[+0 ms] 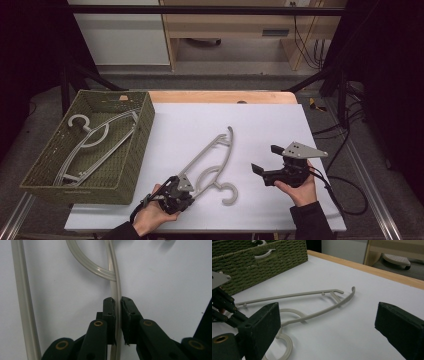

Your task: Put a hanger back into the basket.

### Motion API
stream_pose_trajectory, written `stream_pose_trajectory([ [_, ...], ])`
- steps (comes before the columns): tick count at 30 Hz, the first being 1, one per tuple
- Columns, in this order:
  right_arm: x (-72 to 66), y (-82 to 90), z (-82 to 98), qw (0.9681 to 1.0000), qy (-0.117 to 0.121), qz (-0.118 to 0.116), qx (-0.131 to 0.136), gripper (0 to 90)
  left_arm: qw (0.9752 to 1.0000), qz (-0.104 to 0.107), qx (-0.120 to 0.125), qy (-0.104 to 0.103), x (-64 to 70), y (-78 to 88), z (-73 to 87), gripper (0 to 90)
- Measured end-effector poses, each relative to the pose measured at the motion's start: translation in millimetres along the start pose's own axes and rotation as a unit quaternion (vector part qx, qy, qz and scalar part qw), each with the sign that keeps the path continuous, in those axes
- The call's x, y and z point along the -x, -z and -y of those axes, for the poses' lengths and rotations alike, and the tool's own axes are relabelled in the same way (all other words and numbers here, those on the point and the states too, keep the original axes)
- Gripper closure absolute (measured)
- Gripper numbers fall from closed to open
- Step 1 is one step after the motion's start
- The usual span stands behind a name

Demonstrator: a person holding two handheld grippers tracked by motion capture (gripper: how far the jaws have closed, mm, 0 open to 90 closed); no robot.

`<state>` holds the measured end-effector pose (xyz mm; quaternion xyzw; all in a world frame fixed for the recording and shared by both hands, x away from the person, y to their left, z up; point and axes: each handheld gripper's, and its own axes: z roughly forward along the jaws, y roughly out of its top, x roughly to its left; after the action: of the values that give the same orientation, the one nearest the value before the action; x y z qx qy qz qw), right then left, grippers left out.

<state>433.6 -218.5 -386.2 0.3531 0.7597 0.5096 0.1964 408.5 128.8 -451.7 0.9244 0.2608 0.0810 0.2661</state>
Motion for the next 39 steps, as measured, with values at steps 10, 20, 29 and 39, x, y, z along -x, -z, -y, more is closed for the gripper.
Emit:
stream_pose_trajectory([
  [10,0.7,0.0,0.5,1.0,-0.002,0.002,0.0,6.6,0.9987,-0.008,0.047,0.018,-9.3,31.8,-0.3,82.2],
  [20,4.0,2.0,1.2,1.0,-0.003,0.004,0.003,6.6,0.9973,-0.007,0.072,0.011,-15.3,62.6,-7.1,82.2],
  [29,5.1,6.1,-0.4,0.9999,-0.007,0.006,0.013,6.2,0.9936,-0.015,0.112,-0.003,-15.8,106.0,-26.2,82.1],
  [39,6.5,9.7,-0.9,0.9997,-0.01,0.011,0.022,5.1,0.9901,-0.041,0.133,-0.02,-32.4,152.5,-42.7,82.2],
])
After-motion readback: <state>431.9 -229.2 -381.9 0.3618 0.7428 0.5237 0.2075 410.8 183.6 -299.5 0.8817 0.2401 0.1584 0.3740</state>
